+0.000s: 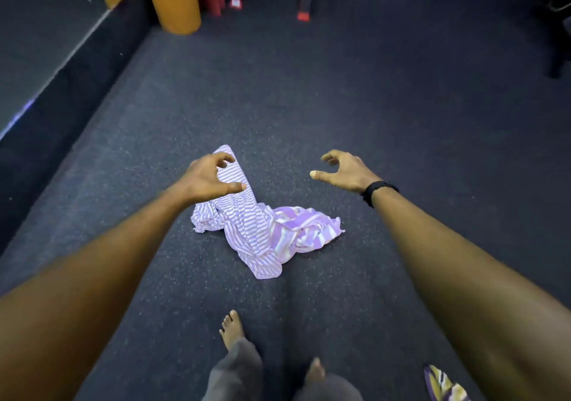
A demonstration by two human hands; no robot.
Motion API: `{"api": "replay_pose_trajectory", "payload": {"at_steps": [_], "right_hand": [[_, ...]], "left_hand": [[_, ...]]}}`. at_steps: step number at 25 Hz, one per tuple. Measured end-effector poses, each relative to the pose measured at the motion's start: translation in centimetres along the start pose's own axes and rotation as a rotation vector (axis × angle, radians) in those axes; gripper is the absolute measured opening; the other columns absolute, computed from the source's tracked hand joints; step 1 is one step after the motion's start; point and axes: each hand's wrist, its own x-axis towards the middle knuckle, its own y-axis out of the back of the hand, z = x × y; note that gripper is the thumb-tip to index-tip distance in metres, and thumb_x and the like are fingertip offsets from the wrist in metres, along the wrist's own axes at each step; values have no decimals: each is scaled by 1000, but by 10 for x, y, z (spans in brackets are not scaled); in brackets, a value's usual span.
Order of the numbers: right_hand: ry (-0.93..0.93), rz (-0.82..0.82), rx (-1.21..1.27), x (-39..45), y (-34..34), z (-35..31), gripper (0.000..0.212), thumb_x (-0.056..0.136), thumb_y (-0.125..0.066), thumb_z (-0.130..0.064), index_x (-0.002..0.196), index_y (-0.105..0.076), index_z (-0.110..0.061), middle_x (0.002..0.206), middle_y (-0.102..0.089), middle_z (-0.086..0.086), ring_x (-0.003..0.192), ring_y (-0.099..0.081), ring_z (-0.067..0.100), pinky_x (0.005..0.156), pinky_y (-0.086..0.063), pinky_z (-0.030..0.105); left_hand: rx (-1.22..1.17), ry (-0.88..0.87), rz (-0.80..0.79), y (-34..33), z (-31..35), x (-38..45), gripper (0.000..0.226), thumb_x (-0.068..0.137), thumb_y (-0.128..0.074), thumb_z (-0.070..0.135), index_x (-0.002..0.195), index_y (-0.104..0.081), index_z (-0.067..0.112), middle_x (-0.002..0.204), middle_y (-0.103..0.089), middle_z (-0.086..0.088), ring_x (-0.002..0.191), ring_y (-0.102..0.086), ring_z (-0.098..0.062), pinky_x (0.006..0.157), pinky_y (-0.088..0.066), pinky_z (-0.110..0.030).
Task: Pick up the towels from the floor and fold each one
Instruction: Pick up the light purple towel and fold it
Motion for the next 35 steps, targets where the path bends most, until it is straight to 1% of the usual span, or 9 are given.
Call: {"api": "replay_pose_trajectory", "payload": {"at_steps": [5,12,19,23,25,28,31,33,35], "right_hand": [[-31,-117,21,139,-102,50,55,83,-70,-45,125,-55,-12,133,-56,7,122,-52,21,98,-42,34],[-51,-298,32,293,-325,169,50,84,-69,-42,121,-56,-12,127,-58,5,116,-55,22,96,-45,37],[-197,-433,27,354,-513,268,53,90,-62,-38,131,-46,-10,134,-50,9,119,-50,30,97,-43,42],[-292,-413,139,365,-578,290,81,82,-70,-44,144,-30,-12,144,-44,9,128,-46,33,103,-41,46],[-294,-346,158,363,-591,287,77,83,-69,-43,143,-31,-12,141,-47,10,126,-48,33,100,-43,45],[-256,-148,99,352,-576,273,44,92,-59,-37,126,-51,-12,125,-58,11,114,-54,32,86,-47,41],[-119,43,162,340,-518,246,16,95,-54,-27,98,-53,-11,92,-61,8,89,-53,30,67,-39,35],[0,114,244,335,-456,214,20,95,-55,-18,82,-41,-12,66,-43,-1,71,-39,24,59,-26,33],[121,162,286,332,-387,173,23,95,-54,-15,81,-36,-13,65,-31,-1,68,-28,21,58,-20,31]], "left_hand": [[-65,93,-56,-72,-87,120,62,73,-82,27,126,-55,9,118,-59,-7,106,-55,-17,94,-40,-27],[-118,246,-202,-258,-252,239,63,73,-81,35,127,-53,20,122,-56,-1,104,-51,-14,89,-38,-24],[-218,328,-228,-390,-384,285,64,72,-79,39,128,-53,22,123,-55,0,107,-54,-19,86,-43,-29],[-219,371,-191,-423,-433,289,59,71,-80,40,122,-55,24,118,-57,0,106,-56,-21,93,-49,-38],[-233,391,-178,-426,-444,285,58,71,-81,38,121,-55,24,117,-56,0,105,-55,-21,92,-49,-38],[-268,412,-150,-416,-438,276,57,72,-81,34,122,-55,22,115,-55,1,104,-55,-20,87,-47,-34],[-255,383,-127,-369,-402,267,60,71,-81,35,124,-55,21,117,-56,0,105,-58,-21,93,-49,-37],[-283,361,-89,-320,-367,261,60,70,-83,35,121,-56,22,118,-57,-1,106,-59,-23,93,-50,-39],[-325,304,-31,-264,-324,256,60,65,-85,40,116,-57,23,116,-58,-2,104,-58,-23,86,-50,-34]]}}
